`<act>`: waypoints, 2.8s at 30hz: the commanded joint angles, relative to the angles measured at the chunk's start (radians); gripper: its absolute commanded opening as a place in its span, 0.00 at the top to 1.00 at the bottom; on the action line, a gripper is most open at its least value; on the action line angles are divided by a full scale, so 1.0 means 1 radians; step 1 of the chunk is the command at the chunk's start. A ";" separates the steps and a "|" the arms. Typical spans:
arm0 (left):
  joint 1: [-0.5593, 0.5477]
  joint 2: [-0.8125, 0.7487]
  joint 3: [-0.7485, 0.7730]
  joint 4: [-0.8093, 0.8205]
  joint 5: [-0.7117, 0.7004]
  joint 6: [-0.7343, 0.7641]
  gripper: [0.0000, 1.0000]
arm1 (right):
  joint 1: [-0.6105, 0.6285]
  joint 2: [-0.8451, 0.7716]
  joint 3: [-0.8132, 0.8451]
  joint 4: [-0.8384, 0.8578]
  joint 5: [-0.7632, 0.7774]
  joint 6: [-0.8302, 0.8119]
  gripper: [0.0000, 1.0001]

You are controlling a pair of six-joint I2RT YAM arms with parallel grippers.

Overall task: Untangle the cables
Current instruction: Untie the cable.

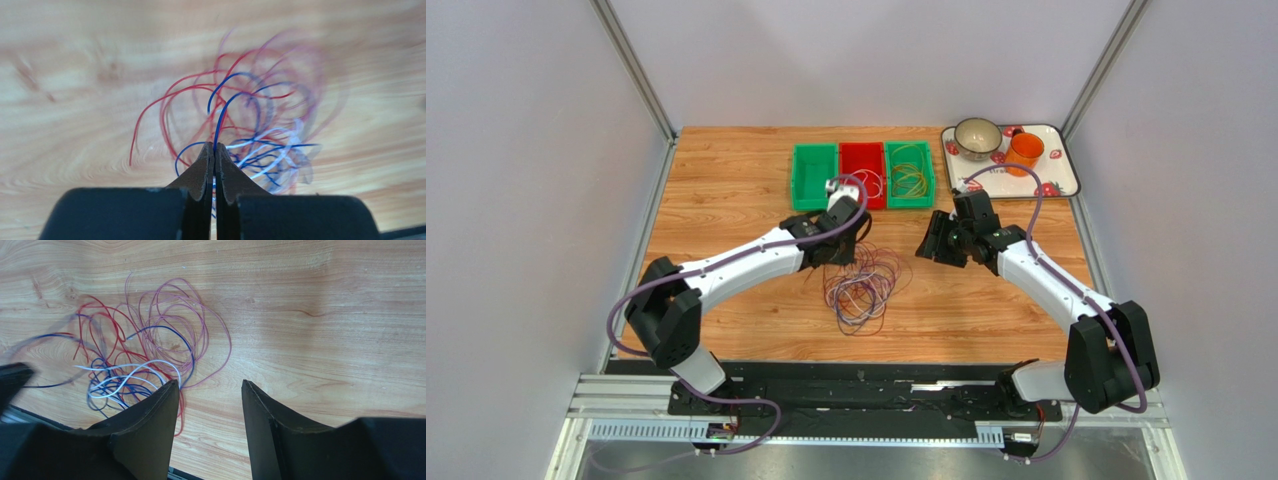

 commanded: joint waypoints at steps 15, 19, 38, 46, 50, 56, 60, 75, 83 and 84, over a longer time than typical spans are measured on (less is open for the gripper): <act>0.005 -0.330 0.448 -0.150 0.074 0.204 1.00 | 0.008 -0.067 0.101 -0.055 0.039 -0.021 0.47; 0.005 -0.441 0.215 -0.104 0.141 0.168 0.76 | 0.008 -0.047 0.101 -0.047 0.032 -0.024 0.47; 0.003 -0.478 -0.259 -0.003 0.169 0.001 0.34 | 0.095 -0.007 0.078 0.000 0.006 -0.009 0.47; -0.032 -0.467 -0.437 0.112 0.209 -0.076 0.35 | 0.164 0.034 0.092 0.014 0.020 -0.009 0.47; -0.045 -0.408 -0.476 0.161 0.220 -0.099 0.38 | 0.172 0.054 0.099 0.016 0.020 -0.001 0.47; -0.061 -0.314 -0.497 0.215 0.221 -0.125 0.41 | 0.175 0.051 0.092 0.010 0.032 -0.001 0.47; -0.068 -0.259 -0.488 0.205 0.195 -0.166 0.43 | 0.175 0.049 0.085 0.008 0.034 0.000 0.47; -0.111 -0.148 -0.482 0.169 0.158 -0.280 0.60 | 0.175 0.068 0.085 0.016 0.029 0.000 0.48; -0.112 -0.131 -0.473 0.140 0.128 -0.291 1.00 | 0.175 0.068 0.089 0.013 0.032 -0.001 0.48; -0.112 -0.131 -0.470 0.133 0.126 -0.292 1.00 | 0.176 0.069 0.089 0.014 0.032 -0.001 0.48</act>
